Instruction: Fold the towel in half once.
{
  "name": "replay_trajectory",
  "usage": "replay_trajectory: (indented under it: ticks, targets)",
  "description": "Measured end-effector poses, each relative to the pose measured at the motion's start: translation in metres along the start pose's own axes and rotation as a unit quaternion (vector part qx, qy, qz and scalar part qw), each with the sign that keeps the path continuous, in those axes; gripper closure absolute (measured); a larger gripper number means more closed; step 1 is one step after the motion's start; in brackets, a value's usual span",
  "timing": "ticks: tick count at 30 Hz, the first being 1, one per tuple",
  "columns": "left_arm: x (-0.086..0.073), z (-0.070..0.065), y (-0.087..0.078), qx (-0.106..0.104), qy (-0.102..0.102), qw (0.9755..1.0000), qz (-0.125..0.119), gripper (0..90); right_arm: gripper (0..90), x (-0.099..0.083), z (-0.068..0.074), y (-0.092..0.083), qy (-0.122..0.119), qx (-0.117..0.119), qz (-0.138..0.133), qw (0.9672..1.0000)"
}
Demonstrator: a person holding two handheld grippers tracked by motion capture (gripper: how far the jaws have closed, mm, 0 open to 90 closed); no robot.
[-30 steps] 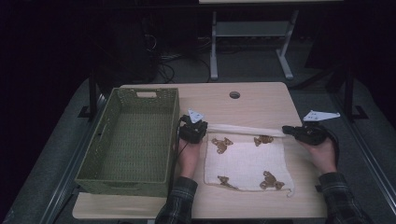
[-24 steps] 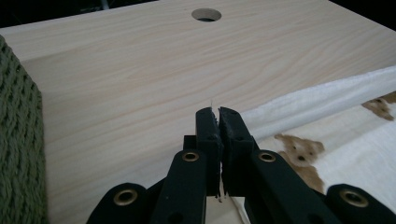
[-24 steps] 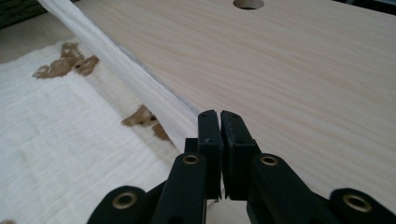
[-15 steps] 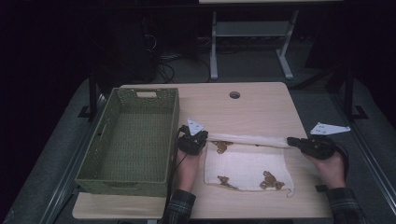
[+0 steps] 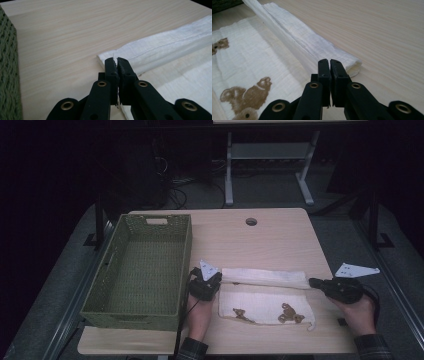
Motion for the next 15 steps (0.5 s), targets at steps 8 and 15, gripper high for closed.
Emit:
replay_trajectory:
  ticks: [8,15]
  targets:
    - [-0.018,-0.008,-0.013,-0.005,0.006,1.0000,0.005,87.1,86.7,-0.009,0.016,-0.012,0.002,0.011,-0.007,0.9999]
    - [-0.024,-0.013,-0.023,-0.003,0.006,1.0000,0.003,87.0,86.7,-0.013,0.032,-0.020,-0.003,0.015,-0.006,0.9999]
Point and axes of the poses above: each handheld gripper's, and its own axes: y roughly forward along the jaws, x roughly out of its top, z roughly to its left, the point moved 9 cm from there along y, roughly forward along the jaws, and after that the axes turned 15 degrees about -y, right-handed, at the moved point
